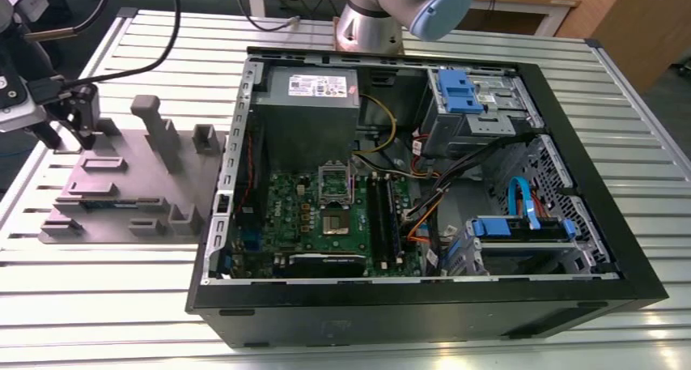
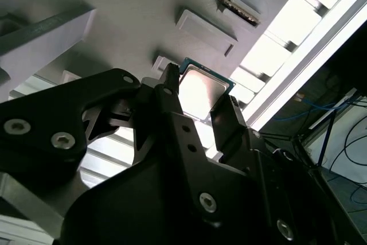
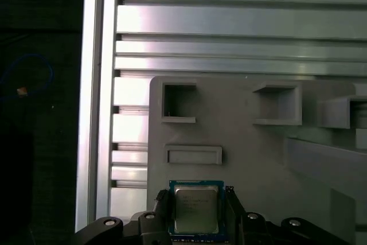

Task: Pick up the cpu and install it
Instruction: 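Pick up the cpu and move it towards the insertion slot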

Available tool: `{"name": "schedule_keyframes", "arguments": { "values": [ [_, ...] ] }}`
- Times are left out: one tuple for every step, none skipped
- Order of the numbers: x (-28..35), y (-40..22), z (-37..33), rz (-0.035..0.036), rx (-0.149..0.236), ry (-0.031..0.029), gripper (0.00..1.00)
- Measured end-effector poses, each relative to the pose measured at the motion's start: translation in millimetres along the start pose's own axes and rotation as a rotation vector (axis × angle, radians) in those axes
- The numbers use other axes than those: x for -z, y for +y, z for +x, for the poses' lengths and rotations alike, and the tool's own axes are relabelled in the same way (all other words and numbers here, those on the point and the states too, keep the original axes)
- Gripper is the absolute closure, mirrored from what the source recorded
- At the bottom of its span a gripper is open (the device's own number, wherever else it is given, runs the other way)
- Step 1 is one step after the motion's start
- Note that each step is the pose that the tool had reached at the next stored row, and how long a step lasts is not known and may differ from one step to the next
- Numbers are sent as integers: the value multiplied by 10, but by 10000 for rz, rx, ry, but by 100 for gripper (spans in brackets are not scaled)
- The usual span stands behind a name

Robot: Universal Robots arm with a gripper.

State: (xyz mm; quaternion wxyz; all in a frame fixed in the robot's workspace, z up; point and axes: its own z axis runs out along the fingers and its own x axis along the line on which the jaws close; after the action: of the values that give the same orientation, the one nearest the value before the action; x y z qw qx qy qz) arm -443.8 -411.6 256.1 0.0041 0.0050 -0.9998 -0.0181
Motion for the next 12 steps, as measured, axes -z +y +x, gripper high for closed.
{"name": "schedule_keyframes", "arguments": {
  "values": [
    [9,0,0,-1,0,0,53],
    [19,1,0,-1,0,0,53],
    [28,1,0,-1,0,1,53],
    [38,2,0,0,0,0,53],
    [50,2,0,0,0,1,53],
    [61,2,0,0,0,0,53],
    [71,3,1,0,-1,0,53],
    [82,3,1,0,0,0,53],
    [92,4,1,0,0,1,53],
    [100,4,1,-1,0,0,53],
    [108,4,1,0,0,0,53],
    [117,4,1,0,0,0,53]
  ]
}}
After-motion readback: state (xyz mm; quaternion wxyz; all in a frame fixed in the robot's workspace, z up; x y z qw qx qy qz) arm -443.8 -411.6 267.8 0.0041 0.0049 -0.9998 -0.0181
